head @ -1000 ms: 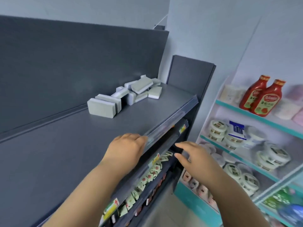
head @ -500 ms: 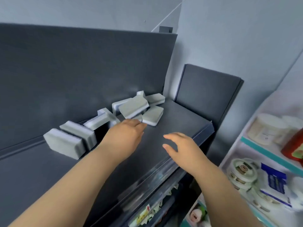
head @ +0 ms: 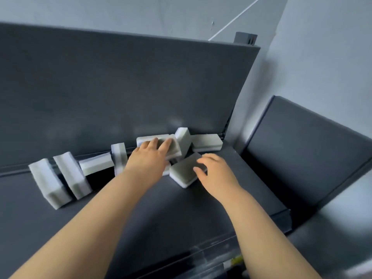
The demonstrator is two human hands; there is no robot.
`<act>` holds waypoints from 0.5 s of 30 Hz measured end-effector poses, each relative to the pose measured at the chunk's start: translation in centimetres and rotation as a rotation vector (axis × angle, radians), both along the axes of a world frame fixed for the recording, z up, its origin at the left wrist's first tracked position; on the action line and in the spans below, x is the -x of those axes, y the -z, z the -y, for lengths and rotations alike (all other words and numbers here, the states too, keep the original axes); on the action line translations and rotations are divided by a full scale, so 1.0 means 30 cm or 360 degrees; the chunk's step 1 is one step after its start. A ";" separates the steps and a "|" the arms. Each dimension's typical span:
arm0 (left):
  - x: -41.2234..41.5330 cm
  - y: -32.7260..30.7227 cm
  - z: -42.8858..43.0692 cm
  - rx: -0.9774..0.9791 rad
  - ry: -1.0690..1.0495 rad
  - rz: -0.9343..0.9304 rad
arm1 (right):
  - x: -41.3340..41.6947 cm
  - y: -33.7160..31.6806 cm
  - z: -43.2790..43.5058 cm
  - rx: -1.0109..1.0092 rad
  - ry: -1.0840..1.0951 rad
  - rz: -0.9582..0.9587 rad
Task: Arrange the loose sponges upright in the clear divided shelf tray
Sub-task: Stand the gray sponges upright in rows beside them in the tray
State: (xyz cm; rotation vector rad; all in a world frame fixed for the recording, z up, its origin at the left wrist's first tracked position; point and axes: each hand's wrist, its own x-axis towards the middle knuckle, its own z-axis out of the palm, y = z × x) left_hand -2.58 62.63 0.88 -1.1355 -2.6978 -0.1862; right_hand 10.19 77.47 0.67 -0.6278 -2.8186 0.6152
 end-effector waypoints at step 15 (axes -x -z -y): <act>-0.139 -0.030 0.093 -0.0486 0.0124 -0.0261 | 0.001 0.027 0.002 0.0760 0.0165 -0.0108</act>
